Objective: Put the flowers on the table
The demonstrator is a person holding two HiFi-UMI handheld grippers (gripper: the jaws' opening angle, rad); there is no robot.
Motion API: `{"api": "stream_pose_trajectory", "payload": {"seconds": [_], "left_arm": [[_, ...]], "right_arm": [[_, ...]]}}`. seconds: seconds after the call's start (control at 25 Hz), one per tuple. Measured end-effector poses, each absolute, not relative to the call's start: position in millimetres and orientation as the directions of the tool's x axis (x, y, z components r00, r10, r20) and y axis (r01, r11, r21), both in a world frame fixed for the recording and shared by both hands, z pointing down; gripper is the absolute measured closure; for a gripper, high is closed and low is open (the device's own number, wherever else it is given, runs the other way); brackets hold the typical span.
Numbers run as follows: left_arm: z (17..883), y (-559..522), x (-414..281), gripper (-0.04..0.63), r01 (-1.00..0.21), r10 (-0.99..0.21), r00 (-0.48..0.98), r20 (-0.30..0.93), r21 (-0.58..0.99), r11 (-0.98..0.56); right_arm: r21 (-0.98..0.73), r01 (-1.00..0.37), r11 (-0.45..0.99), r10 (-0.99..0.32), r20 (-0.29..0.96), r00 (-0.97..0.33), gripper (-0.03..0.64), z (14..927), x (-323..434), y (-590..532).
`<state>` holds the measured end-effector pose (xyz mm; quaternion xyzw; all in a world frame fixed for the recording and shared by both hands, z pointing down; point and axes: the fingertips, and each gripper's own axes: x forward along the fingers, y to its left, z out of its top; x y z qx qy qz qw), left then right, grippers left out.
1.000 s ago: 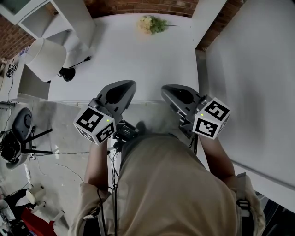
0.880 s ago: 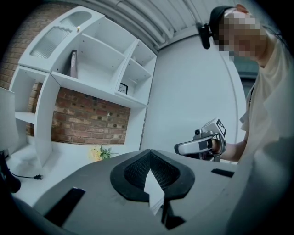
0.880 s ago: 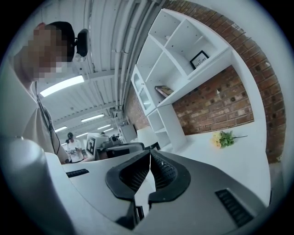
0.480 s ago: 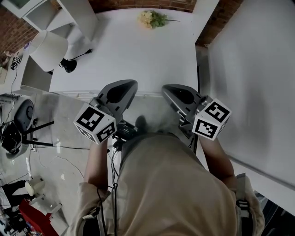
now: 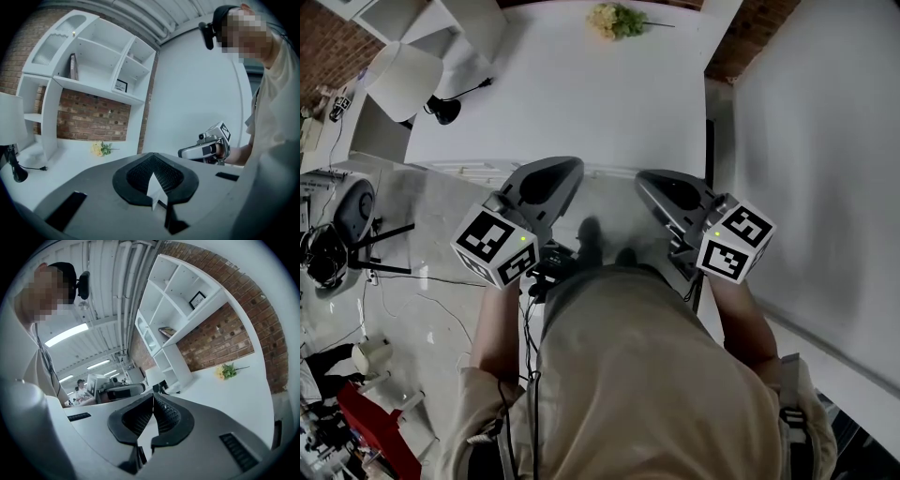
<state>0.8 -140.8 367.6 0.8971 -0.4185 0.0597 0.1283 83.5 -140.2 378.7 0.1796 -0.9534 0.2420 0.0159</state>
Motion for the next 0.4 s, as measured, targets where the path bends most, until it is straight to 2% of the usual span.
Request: {"api": "stream_pose_trajectory", "payload": {"seconds": [0.4], "left_arm": [[378.4, -140.8, -11.2, 0.586, -0.769, -0.735, 0.639, 0.225, 0.198, -0.608]], "right_arm": [[-0.467, -0.337, 0.818, -0.305, 0.146, -0.941, 0.594, 388.7, 75.3, -131.3]]}}
